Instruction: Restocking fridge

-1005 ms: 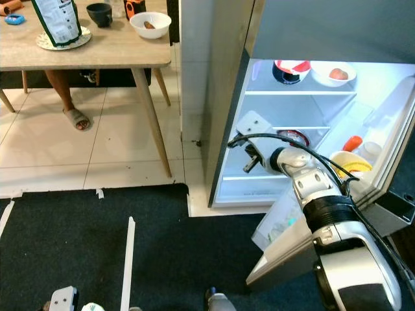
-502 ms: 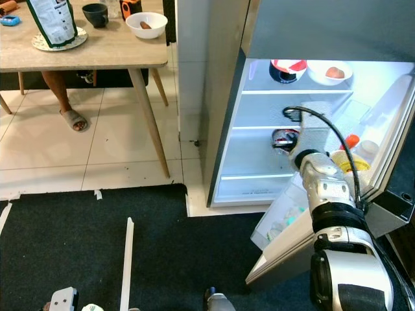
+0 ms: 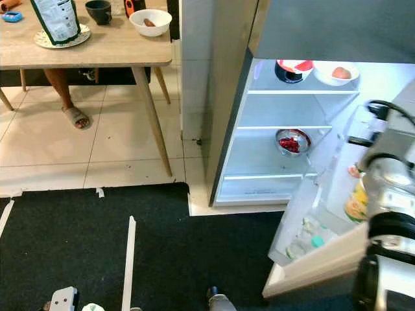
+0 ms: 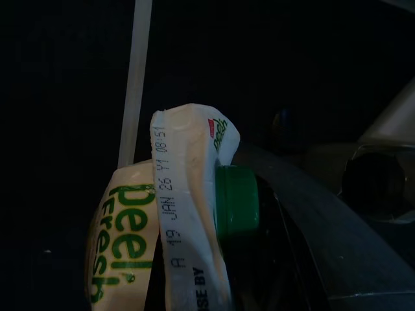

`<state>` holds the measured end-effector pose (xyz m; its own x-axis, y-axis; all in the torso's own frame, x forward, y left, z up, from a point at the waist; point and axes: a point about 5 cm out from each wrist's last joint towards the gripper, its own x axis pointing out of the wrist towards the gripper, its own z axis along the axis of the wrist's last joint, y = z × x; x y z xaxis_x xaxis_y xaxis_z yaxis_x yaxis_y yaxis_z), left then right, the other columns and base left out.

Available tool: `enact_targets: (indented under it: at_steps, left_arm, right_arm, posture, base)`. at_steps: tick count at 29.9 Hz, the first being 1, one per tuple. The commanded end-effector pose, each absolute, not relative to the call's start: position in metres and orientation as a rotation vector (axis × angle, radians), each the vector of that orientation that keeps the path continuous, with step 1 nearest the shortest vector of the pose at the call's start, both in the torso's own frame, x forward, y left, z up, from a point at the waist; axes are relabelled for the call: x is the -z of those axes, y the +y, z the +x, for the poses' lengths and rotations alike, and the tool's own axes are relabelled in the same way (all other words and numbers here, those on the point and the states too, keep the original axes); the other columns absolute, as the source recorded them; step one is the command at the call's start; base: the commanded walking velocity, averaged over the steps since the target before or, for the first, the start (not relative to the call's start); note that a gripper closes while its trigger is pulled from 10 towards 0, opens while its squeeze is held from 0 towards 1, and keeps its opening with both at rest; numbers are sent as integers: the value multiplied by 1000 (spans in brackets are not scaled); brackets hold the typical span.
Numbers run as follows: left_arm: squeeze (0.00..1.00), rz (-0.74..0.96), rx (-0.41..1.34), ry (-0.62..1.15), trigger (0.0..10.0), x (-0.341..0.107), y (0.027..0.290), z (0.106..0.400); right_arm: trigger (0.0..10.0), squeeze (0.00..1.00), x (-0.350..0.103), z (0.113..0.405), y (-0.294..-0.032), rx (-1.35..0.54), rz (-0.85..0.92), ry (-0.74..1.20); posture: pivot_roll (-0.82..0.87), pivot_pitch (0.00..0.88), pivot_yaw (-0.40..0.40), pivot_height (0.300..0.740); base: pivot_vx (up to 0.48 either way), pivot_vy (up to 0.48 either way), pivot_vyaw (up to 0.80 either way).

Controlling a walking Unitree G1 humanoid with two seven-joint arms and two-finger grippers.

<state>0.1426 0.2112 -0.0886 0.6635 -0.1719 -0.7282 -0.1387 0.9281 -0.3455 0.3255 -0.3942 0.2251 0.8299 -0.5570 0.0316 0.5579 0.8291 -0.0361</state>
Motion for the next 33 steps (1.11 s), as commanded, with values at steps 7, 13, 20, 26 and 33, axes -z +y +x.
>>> enact_targets:
  at_steps: [7,13,20,26,33]
  left_arm:
    - [0,-434,66,975,10000,102,193,116]
    - [0,-433,73,968,10000,101,193,119]
    - [0,-431,65,971,10000,101,194,118]
    - [0,-430,63,974,10000,101,195,116]
    - [0,-429,69,968,10000,101,192,120]
  right_arm:
    - [10000,0,-239,309,-414,631,-18,-110]
    - [10000,0,-246,340,-364,296,57,-229]
    - [10000,0,-210,354,-327,102,16,-73]
    - [10000,0,-168,353,-295,-36,-14,45]
    - [10000,0,-84,330,-273,-32,1,305]
  posture:
    - [-100,215,-46,740]
    - [-92,214,-41,740]
    - [-89,213,-44,740]
    - [-89,212,-44,740]
    - [-86,204,-52,740]
  base:
    - [0,0,0]
    - [0,0,0]
    - [0,0,0]
    - [0,0,0]
    - [0,0,0]
